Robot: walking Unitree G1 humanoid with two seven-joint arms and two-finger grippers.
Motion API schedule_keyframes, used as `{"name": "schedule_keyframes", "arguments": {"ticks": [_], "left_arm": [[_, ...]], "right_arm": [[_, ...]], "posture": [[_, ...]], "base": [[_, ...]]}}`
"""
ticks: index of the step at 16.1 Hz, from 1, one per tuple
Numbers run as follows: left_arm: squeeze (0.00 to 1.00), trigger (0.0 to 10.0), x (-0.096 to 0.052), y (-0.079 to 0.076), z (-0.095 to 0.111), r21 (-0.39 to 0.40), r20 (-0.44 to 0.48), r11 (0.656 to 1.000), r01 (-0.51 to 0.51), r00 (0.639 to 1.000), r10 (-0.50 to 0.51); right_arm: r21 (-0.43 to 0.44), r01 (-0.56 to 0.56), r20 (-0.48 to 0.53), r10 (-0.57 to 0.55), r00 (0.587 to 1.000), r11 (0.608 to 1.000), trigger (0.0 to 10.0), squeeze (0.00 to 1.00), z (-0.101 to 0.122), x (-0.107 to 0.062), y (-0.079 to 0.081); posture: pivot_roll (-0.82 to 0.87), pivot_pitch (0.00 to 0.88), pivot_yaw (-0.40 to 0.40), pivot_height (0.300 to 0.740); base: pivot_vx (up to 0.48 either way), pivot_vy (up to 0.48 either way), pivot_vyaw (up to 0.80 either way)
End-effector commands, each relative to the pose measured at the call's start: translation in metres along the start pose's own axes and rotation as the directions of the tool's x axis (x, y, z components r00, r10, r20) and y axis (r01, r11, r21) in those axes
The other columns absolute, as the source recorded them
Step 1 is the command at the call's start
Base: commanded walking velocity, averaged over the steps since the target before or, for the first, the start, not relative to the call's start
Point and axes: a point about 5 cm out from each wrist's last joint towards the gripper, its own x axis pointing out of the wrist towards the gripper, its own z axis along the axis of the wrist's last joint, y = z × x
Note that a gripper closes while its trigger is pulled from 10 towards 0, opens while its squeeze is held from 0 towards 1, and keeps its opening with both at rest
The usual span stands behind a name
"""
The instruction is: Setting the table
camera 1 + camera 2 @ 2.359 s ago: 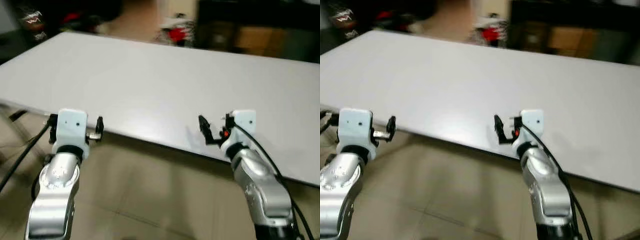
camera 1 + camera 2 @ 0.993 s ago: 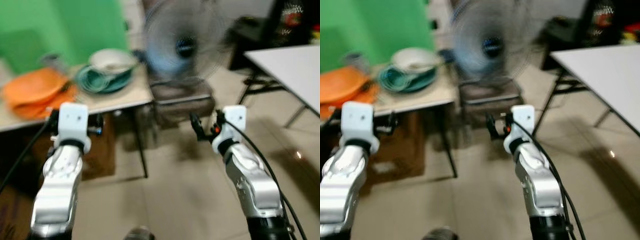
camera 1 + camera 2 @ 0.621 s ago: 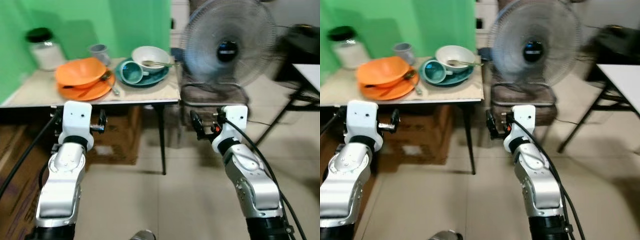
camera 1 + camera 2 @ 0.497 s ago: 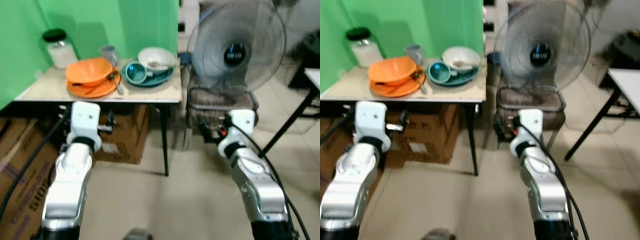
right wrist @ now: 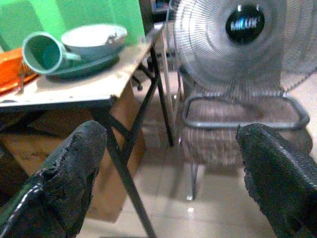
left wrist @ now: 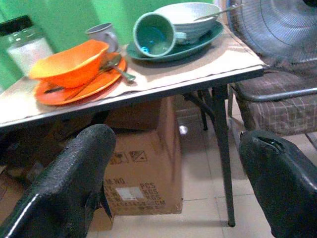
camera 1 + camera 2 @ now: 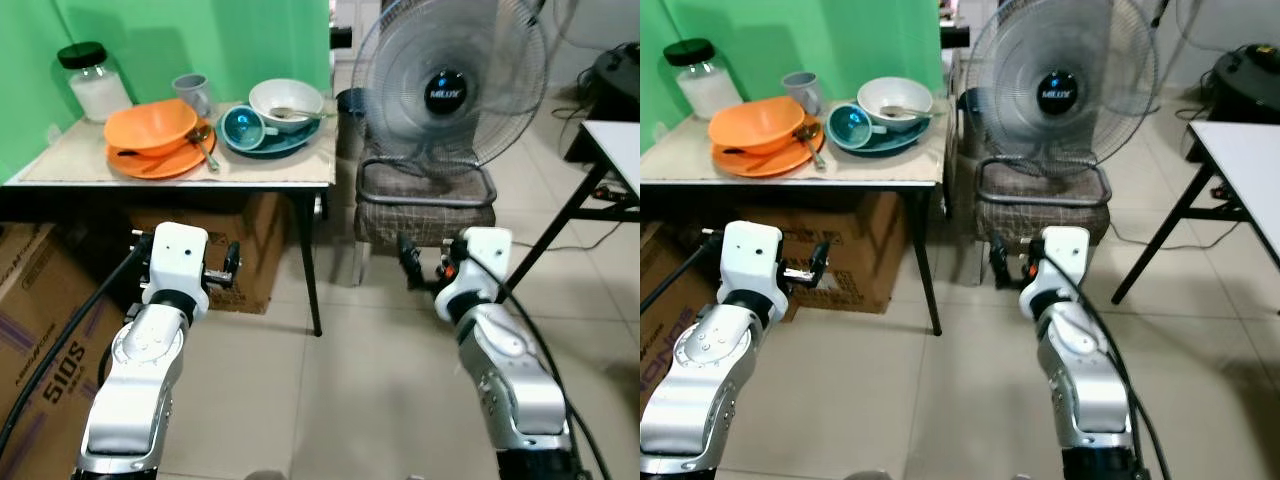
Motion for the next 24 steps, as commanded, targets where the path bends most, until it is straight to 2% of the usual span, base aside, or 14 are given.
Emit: {"name": "schedule_keyframes", "arguments": {"ticks": [1,5,7,9,11,13,17,20,24], "left_arm": [[0.0,10.0,-0.001,0.005,0.0,0.018,-0.001,1.0,-0.015,1.0,0.015],[0.0,10.0,-0.003,0.004,0.007,0.05,0.018,0.999,-0.012,1.0,0.011],[0.0,10.0,-0.006,0.005,0.006,0.063,0.011,0.998,-0.006,1.0,0.005],[0.0,10.0,-0.005,0.007,0.007,0.076,0.015,0.997,-0.004,1.0,0.003],[0.0,10.0,-0.004,0.006,0.01,0.077,0.032,0.997,0.007,0.999,-0.009],[0.0,10.0,-0.004,0.006,0.012,0.072,0.04,0.997,0.012,0.999,-0.015],[0.0,10.0,-0.006,0.002,0.017,0.044,0.077,0.998,0.043,0.996,-0.046],[0.0,10.0,-0.011,0.004,0.016,0.047,0.08,0.998,0.051,0.995,-0.054],[0.0,10.0,-0.012,0.007,0.02,0.065,0.089,0.997,0.05,0.995,-0.055]], "right_arm": [[0.004,-0.033,0.016,0.033,0.999,0.999,10.0,0.0,0.004,0.006,0.009],[-0.006,-0.049,0.01,0.049,0.999,0.999,10.0,0.0,0.005,0.01,0.011],[0.031,-0.073,-0.015,0.074,0.997,0.997,10.0,0.0,0.005,0.016,0.014],[0.013,-0.046,-0.027,0.046,0.999,0.999,10.0,0.0,0.007,0.018,0.011],[-0.084,-0.043,0.016,0.044,0.999,0.996,10.0,0.0,0.013,0.016,0.011],[-0.085,-0.048,0.023,0.05,0.998,0.995,10.0,0.0,0.014,0.015,0.011],[-0.015,-0.023,0.01,0.023,1.0,1.0,10.0,0.0,0.012,0.013,0.005],[0.038,-0.069,0.035,0.068,0.997,0.997,10.0,0.0,0.017,0.013,0.01],[-0.008,-0.094,0.067,0.095,0.993,0.996,10.0,0.0,0.025,0.015,0.015]], "posture": [[0.09,0.0,0.051,0.74],[0.11,0.0,0.038,0.74],[0.12,0.0,0.042,0.74],[0.12,0.0,0.042,0.74],[0.12,0.0,0.045,0.74],[0.12,0.0,0.044,0.74],[0.12,0.0,0.04,0.74],[0.13,0.0,0.036,0.74],[0.14,0.0,0.031,0.74]], "base": [[0.266,0.0,0.8],[0.323,0.0,0.67],[0.334,0.0,0.0],[0.336,0.0,0.0],[0.336,0.0,0.0],[0.337,0.0,0.0],[0.35,0.0,0.0],[0.349,0.0,0.0],[0.349,0.0,0.6]]}}
